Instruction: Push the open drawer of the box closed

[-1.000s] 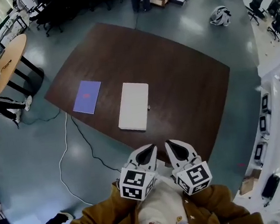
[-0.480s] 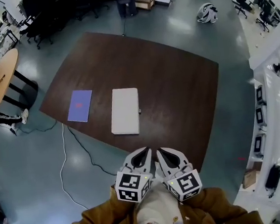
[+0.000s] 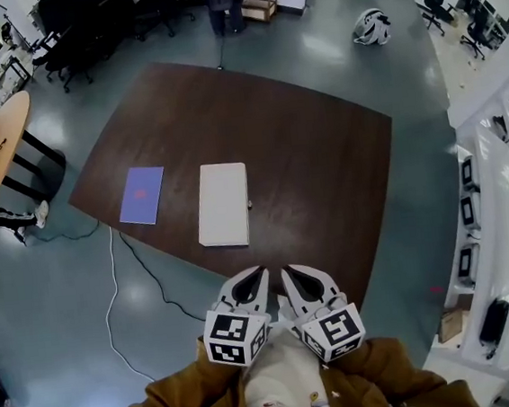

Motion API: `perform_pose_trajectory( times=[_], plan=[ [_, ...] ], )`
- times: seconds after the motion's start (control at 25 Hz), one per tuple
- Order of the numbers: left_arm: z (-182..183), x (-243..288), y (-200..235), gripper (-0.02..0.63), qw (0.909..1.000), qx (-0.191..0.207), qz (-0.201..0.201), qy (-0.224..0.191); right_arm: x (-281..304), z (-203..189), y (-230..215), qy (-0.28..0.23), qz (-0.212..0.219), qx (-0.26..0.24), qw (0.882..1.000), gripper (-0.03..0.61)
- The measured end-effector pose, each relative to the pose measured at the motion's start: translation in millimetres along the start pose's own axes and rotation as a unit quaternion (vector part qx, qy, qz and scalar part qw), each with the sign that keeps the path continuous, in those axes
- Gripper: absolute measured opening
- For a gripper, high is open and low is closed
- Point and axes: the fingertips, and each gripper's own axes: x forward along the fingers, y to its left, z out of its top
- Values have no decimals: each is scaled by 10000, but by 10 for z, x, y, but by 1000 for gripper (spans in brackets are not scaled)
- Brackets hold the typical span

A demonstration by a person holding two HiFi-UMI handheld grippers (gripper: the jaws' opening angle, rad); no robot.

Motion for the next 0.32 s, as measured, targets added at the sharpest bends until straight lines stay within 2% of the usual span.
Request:
perform_pose_trajectory(
  times=[0.32],
  plan=[
    [-35,26,5,5,9999,-116,-12,56,1,-32,-57,44,-27,14,10000,5]
  ],
)
